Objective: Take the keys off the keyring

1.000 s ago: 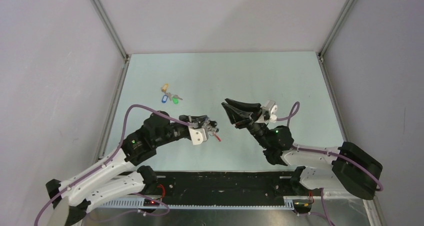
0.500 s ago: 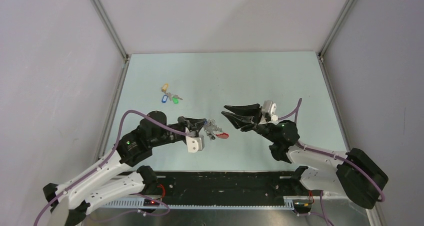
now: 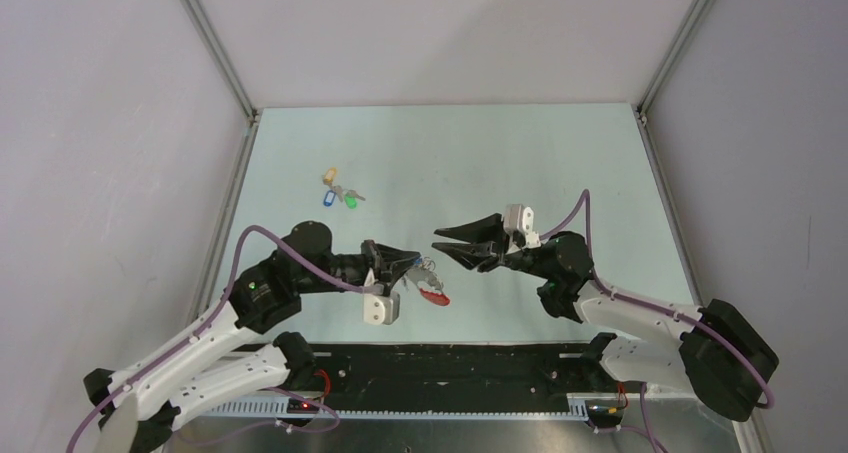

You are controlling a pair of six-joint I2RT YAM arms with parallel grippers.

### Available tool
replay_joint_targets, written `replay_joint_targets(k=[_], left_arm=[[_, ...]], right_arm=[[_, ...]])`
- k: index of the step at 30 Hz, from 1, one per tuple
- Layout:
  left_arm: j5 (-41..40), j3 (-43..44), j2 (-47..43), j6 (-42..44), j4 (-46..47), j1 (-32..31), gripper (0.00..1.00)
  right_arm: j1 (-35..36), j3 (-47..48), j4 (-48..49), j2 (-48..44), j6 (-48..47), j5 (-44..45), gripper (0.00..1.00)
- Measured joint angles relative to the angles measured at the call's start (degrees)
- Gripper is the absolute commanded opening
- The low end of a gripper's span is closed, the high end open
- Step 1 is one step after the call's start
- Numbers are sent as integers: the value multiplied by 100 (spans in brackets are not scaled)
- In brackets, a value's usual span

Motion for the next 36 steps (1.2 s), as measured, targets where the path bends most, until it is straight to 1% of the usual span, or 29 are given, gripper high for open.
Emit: replay_joint_targets(k=[9, 12, 15, 21, 30, 36], left_arm=[[142, 186, 33, 262, -225, 0, 0], [153, 293, 46, 330, -238, 0, 0], [197, 369, 50, 376, -256, 0, 0], [284, 417, 52, 468, -328, 0, 0], [282, 437, 68, 557, -391, 0, 0], [280, 501, 83, 566, -407, 0, 0]], right_arm=[[2, 214, -306, 116, 0, -800, 31], [9, 236, -413, 142, 0, -955, 28], [7, 240, -485, 146, 2, -907, 26], [-26, 245, -525, 186, 48, -820, 28], [79, 256, -262, 348, 146, -1215, 34], [101, 262, -249, 348, 96, -1355, 35]])
